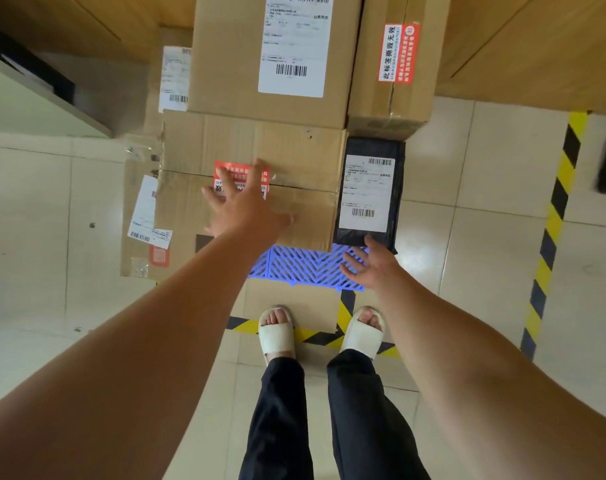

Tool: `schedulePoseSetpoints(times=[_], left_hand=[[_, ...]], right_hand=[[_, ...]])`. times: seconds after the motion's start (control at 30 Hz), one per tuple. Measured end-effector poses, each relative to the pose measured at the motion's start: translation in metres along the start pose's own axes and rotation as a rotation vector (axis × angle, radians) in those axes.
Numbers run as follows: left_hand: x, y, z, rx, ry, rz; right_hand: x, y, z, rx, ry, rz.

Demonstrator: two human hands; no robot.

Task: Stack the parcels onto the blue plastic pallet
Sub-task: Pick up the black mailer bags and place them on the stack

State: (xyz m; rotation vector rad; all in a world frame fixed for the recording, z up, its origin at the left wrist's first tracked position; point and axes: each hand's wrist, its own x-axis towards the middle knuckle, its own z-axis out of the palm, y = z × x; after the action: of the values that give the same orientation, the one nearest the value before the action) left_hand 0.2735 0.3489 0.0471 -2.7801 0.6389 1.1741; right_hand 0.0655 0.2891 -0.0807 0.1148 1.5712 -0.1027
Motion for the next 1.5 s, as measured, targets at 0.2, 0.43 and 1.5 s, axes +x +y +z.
schedulePoseSetpoints(times=[0.2, 0.43, 1.5], left_hand=[[-0.004, 0.000, -0.004, 0.006, -0.037, -0.006], [-0.064, -0.006, -0.053, -0.163, 0.005, 0.055], [-0.453, 0.506, -0.007, -0.305, -0.761, 0.463]], right_hand=[[-0.048, 0.008, -0.023, -0.276, -0.049, 0.026], [-0.205, 0.039, -0.075, -0.333, -0.009, 0.021], [-0.509, -0.198, -0.466, 0.608, 0.210, -0.462]])
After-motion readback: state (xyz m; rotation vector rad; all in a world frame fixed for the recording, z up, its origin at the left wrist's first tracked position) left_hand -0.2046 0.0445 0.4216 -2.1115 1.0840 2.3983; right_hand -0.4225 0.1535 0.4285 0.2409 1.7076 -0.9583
